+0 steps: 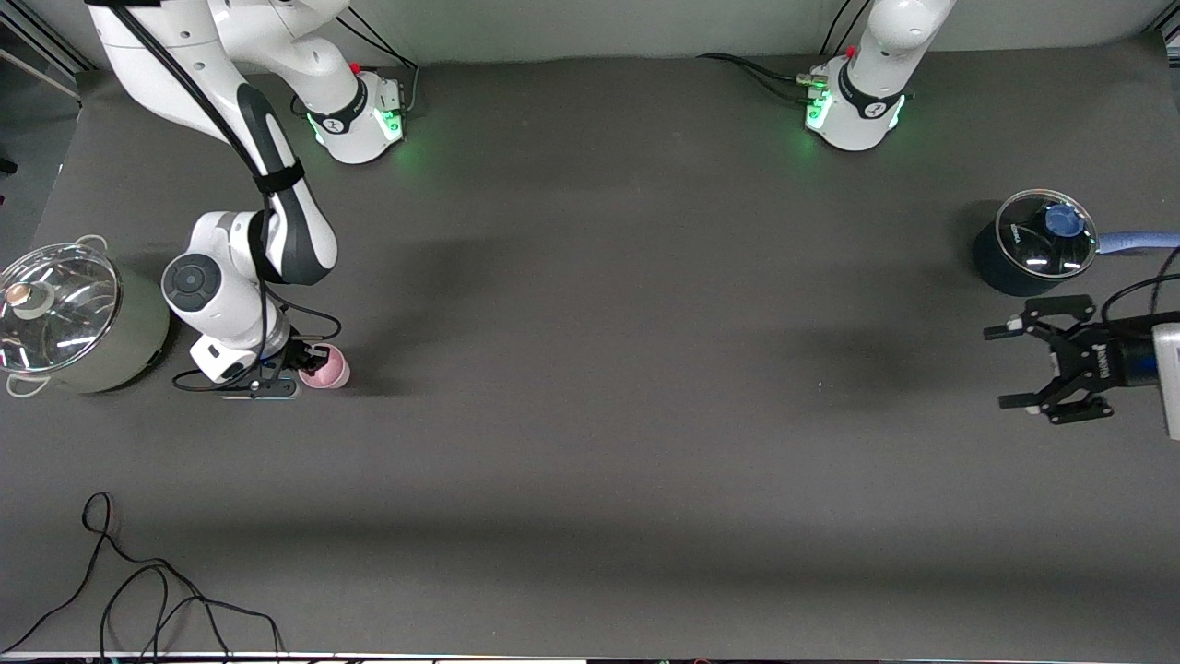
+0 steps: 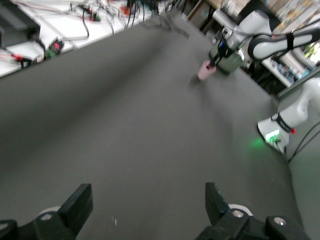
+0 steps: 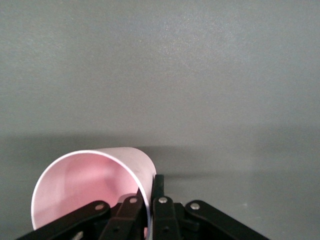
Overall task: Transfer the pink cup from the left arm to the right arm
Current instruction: 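Carry the cup with the right gripper while the left gripper withdraws, then set the cup on the table and open the right gripper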
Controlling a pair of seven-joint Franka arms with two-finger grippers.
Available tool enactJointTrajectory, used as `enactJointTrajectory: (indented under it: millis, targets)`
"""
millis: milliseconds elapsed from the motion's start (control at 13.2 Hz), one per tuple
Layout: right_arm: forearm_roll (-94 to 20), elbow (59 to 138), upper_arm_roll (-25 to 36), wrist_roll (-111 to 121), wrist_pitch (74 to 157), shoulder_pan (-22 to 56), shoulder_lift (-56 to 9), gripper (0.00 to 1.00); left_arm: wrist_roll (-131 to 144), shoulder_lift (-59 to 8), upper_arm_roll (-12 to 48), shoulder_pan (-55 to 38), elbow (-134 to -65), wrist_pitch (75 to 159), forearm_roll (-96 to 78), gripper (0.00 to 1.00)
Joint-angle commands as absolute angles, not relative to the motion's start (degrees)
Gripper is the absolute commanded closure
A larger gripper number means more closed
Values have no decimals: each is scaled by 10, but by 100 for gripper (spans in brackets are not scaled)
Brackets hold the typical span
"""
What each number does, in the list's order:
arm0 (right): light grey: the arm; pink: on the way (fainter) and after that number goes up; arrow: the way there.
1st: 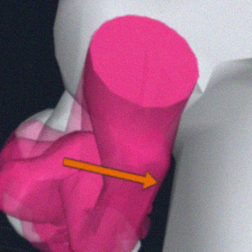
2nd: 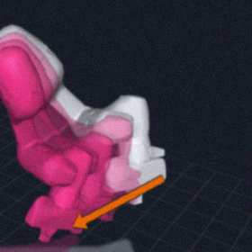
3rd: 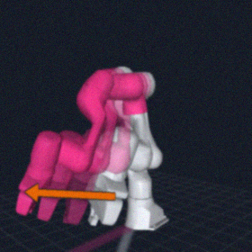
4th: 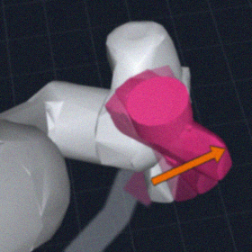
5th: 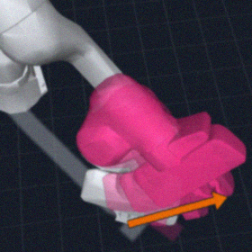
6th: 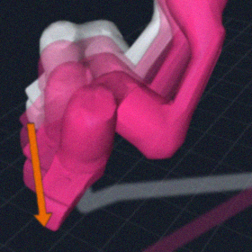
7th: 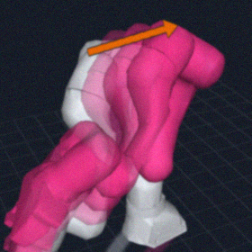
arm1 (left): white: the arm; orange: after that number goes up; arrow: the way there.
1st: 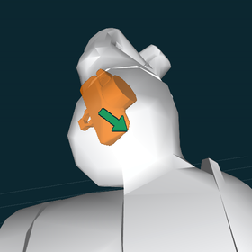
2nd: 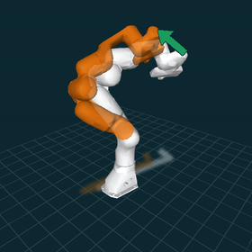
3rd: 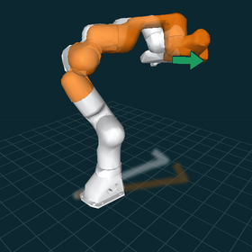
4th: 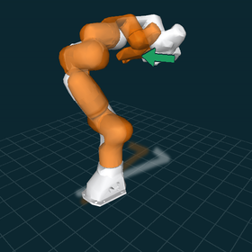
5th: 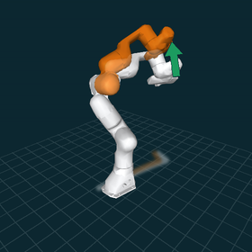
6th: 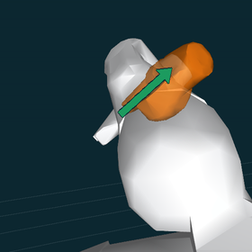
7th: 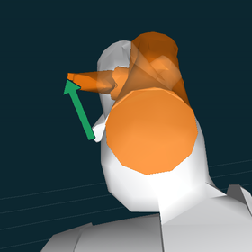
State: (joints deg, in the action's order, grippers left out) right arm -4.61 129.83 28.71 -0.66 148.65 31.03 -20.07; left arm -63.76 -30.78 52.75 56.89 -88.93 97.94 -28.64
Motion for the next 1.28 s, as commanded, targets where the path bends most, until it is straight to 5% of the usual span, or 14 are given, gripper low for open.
enactJointTrajectory:
  millis: [0,76,151,227,302,831,1209]
  targets:
    - [-47,1309,290,5,1506,316,-202,100,-567,-264,526,553,-856,936,-233,0]
    - [-47,1309,290,8,1504,316,-198,100,-531,-240,526,548,-854,923,-218,0]
    - [-47,1309,290,13,1499,319,-194,78,-498,-218,526,547,-854,919,-211,0]
    - [-47,1309,290,13,1497,320,-188,13,-477,-196,526,545,-854,911,-208,0]
    - [-47,1308,290,12,1487,321,-177,0,-458,-179,526,545,-854,907,-200,0]
    - [-46,1287,315,11,1313,316,-27,0,-170,-92,537,533,-845,826,-62,0]
    - [-37,1091,335,9,1059,316,-4,0,-80,-23,536,514,-881,834,-13,0]
